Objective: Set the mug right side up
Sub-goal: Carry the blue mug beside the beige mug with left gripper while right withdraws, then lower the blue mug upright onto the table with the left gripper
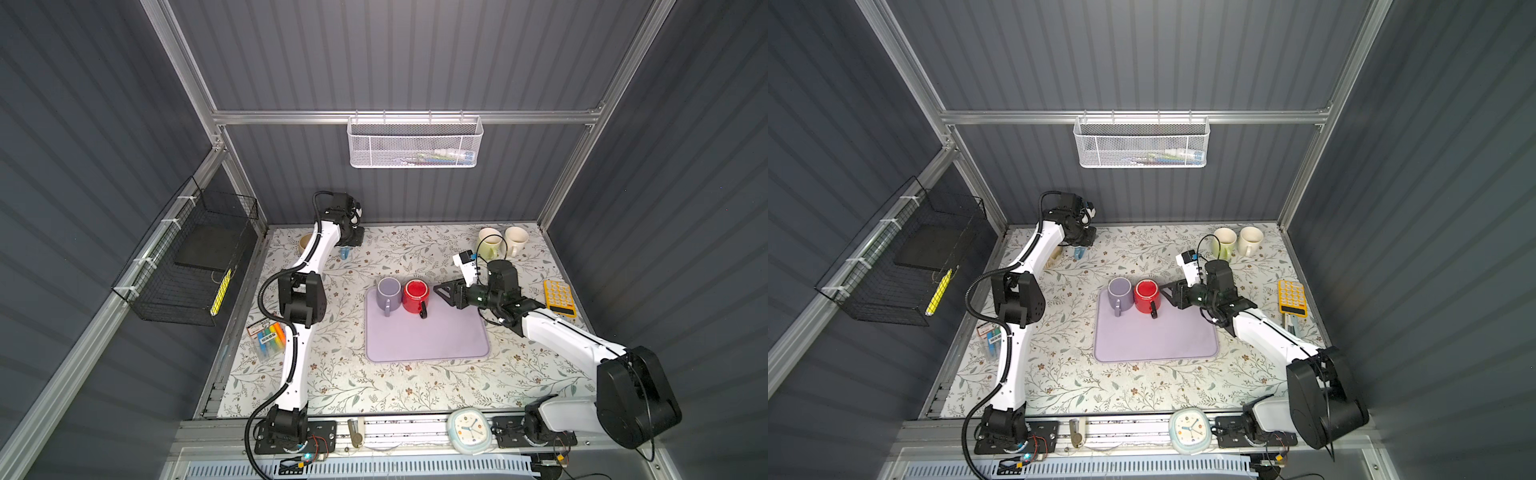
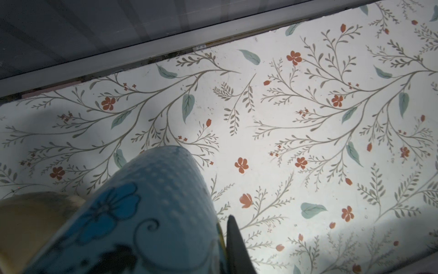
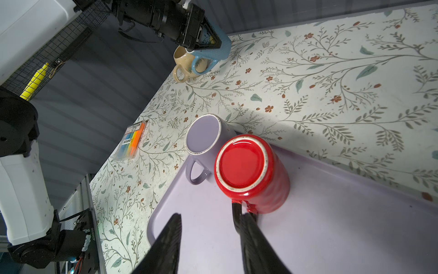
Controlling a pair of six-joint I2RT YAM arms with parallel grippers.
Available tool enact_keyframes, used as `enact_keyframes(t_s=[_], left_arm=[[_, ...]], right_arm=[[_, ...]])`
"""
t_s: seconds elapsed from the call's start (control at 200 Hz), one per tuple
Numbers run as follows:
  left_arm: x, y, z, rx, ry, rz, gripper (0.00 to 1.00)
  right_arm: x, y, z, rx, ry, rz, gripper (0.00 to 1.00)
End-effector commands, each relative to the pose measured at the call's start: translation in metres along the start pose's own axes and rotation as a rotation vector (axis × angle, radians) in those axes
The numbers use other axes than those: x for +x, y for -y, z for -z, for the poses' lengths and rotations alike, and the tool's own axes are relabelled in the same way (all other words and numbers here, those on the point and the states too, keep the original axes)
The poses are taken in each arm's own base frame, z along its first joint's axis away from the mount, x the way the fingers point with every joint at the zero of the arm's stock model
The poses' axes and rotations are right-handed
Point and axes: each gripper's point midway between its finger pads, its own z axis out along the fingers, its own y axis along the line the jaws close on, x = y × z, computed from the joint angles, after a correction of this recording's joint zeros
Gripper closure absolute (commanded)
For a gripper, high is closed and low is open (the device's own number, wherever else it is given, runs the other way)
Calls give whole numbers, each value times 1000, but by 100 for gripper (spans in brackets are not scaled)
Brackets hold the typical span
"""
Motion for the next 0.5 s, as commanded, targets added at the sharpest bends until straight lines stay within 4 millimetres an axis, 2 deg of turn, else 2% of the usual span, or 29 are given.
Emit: enact_keyframes(t_s=[0.0, 0.195, 0.495], left_arm=[[-20, -11, 5, -34, 75, -18, 100], [-2, -26, -15, -42, 20, 12, 100], [11, -39, -20, -56, -18, 46, 100]], right_arm=[[-12, -6, -3, -18, 22, 11, 57], [-10, -5, -7, -11, 18, -1, 56], [-11, -6, -12, -18, 8, 0, 56]])
